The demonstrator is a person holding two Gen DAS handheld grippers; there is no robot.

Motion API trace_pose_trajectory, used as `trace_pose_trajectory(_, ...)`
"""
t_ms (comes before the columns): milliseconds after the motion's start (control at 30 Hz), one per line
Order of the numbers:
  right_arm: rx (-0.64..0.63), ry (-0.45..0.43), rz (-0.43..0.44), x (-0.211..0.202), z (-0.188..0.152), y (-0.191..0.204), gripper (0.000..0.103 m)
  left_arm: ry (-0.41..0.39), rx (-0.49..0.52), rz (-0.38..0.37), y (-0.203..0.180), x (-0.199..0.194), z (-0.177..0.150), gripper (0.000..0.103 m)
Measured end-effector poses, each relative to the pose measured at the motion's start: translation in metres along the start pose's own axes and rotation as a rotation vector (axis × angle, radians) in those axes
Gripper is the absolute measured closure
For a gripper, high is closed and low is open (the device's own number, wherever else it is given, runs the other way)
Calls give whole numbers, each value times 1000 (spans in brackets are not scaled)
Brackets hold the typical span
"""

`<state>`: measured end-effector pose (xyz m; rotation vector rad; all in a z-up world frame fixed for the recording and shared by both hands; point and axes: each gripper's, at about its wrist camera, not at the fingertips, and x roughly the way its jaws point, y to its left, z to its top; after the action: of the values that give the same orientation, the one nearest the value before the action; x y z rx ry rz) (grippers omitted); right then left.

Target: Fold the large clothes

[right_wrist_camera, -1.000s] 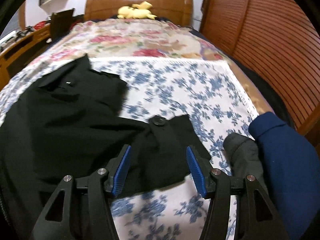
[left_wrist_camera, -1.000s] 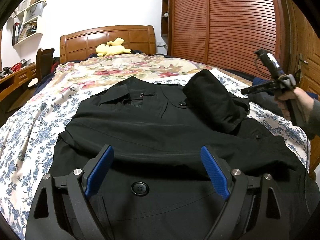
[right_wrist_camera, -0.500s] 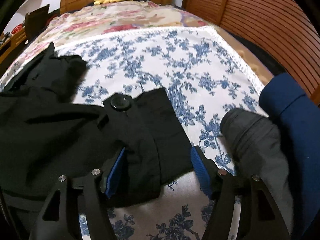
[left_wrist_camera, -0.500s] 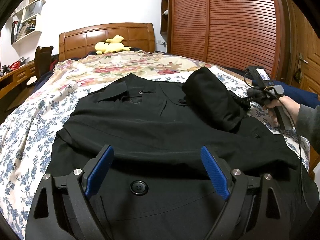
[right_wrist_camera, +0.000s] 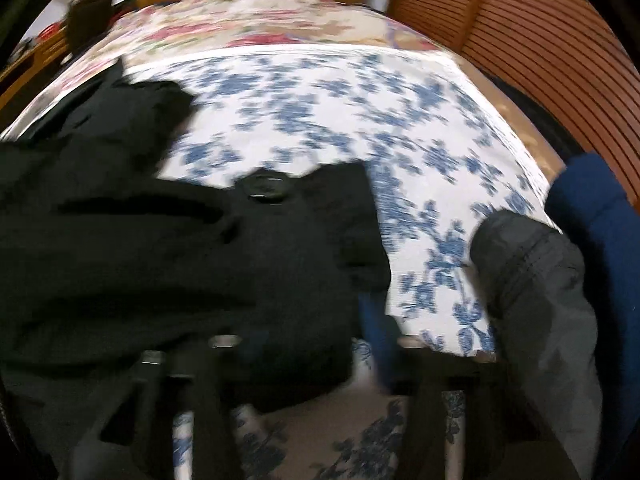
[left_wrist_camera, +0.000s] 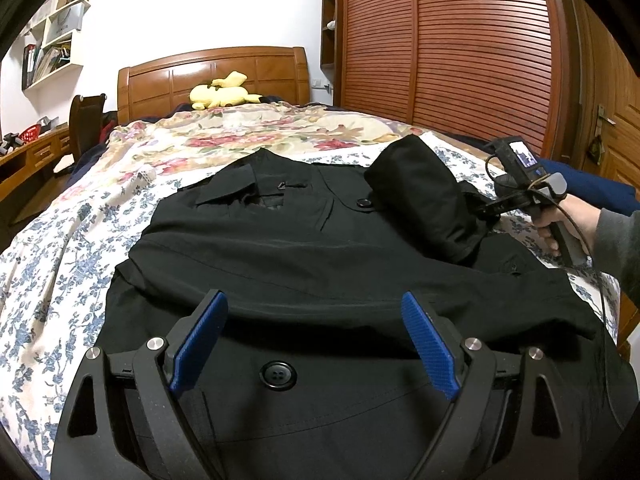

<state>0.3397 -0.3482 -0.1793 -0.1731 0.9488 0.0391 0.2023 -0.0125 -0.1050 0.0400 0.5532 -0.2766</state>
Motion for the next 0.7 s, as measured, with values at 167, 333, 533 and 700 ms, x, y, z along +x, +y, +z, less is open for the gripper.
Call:
trace_pose_trajectory(167, -39, -106, 32, -45, -1, 13, 88, -8, -8, 13, 6, -15, -1, 14)
trace_pose_trajectory(333, -50, -249, 77, -113, 3, 30, 89, -40, -10, 43, 13, -38, -2, 14)
trace_pose_trajectory(533, -142, -415, 145, -198, 2, 76, 89, -80, -41, 80, 33, -69, -4, 14)
trace_pose_trajectory(700, -220, -498, 211, -249, -6, 119, 89, -102, -55, 116, 47, -89, -9, 14)
